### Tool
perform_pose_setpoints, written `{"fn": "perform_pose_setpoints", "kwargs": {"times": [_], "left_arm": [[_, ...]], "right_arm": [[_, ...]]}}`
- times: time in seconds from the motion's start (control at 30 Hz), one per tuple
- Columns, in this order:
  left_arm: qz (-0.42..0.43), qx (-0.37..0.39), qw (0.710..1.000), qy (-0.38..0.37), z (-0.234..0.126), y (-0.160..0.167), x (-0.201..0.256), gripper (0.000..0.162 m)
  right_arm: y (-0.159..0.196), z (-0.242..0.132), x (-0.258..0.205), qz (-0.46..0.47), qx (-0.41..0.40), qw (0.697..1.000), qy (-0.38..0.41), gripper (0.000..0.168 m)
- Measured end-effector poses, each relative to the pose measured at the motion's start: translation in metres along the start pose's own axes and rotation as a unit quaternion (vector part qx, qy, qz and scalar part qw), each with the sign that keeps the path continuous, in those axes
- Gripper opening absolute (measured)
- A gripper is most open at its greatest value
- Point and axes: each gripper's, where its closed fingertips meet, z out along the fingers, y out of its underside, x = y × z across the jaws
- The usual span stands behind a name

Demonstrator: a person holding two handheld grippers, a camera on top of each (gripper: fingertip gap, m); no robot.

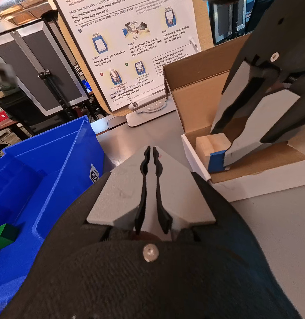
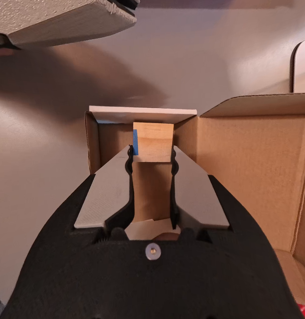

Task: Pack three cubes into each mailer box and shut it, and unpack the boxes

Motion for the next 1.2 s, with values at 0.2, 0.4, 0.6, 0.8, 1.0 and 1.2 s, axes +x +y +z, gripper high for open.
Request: {"fn": "perform_pose_setpoints", "kwargs": {"times": [0.2,0.4,0.6,0.8,1.0,1.2], "left_arm": [[0.003,-0.009,1.000,0.006,0.001,0.003,0.002,0.001],[0.007,-0.020,1.000,0.008,0.003,0.006,0.003,0.001],[-0.004,-0.051,0.998,0.035,0.006,0.015,0.009,0.000],[-0.027,-0.104,0.990,0.094,0.012,0.030,0.022,0.000],[-0.018,-0.105,0.981,0.164,0.008,0.029,0.043,0.000],[0.052,-0.121,0.978,0.161,0.008,0.036,0.056,0.000]], "right_arm": [[0.001,0.011,-0.002,-0.002,-0.019,1.000,-0.004,0.042],[0.001,0.012,-0.001,0.010,-0.011,1.000,-0.004,0.042],[0.005,0.007,0.000,0.022,0.003,1.000,-0.006,0.042],[0.013,-0.007,-0.002,0.040,0.028,0.999,-0.016,0.044],[0.023,-0.041,0.003,0.087,0.111,0.990,-0.015,0.043],[0.033,-0.058,0.011,0.138,0.216,0.967,0.000,0.041]]}}
